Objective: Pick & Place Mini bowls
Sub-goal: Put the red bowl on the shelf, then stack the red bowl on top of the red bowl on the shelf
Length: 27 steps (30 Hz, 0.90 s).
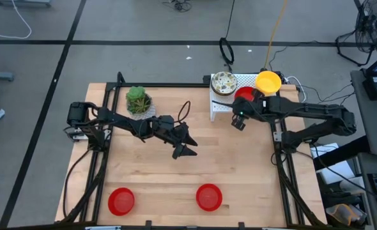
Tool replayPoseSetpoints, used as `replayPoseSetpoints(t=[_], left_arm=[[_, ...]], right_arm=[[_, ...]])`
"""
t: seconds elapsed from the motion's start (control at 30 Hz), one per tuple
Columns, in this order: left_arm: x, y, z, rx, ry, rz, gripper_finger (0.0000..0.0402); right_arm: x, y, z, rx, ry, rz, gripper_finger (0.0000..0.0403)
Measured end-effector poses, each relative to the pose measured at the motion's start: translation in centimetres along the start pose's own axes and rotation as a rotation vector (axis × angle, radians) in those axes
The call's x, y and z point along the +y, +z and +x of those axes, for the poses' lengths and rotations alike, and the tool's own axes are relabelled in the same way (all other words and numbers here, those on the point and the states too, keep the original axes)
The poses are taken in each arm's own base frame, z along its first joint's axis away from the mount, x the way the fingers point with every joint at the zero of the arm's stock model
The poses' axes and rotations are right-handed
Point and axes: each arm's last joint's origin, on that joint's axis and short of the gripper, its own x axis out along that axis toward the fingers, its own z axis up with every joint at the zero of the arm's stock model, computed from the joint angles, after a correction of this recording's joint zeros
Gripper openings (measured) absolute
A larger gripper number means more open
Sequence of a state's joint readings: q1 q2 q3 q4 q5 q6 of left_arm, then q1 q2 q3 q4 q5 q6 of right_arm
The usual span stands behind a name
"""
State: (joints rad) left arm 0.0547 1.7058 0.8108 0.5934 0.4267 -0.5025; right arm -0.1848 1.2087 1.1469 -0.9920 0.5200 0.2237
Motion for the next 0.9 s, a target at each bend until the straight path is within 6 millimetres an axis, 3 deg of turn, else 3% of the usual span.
replayPoseSetpoints(t=[0.33, 0.53, 0.63, 0.77, 0.9], left_arm=[[0.1, -0.1, 0.0, 0.009, 0.004, -0.004, 0.0307], [0.3, -0.5, 0.0, 0.049, 0.024, -0.023, 0.0301], [0.4, -0.8, 0.0, 0.086, 0.022, -0.044, 0.0299], [0.1, -1.6, 0.1, 0.161, -0.006, -0.097, 0.03], [-1.7, -3.2, 0.6, 0.305, -0.139, -0.114, 0.0292]], right_arm=[[-0.3, 0.2, 0.1, -0.014, -0.009, -0.024, 0.0071], [-0.1, 0.0, -1.7, -0.073, 0.032, -0.043, 0.0103], [0.7, 0.0, -2.8, -0.126, 0.162, -0.026, 0.0104], [2.9, 0.0, -4.2, -0.146, 0.49, -0.019, 0.0095], [5.9, -0.1, -5.3, -0.203, 0.716, -0.098, 0.0089]])
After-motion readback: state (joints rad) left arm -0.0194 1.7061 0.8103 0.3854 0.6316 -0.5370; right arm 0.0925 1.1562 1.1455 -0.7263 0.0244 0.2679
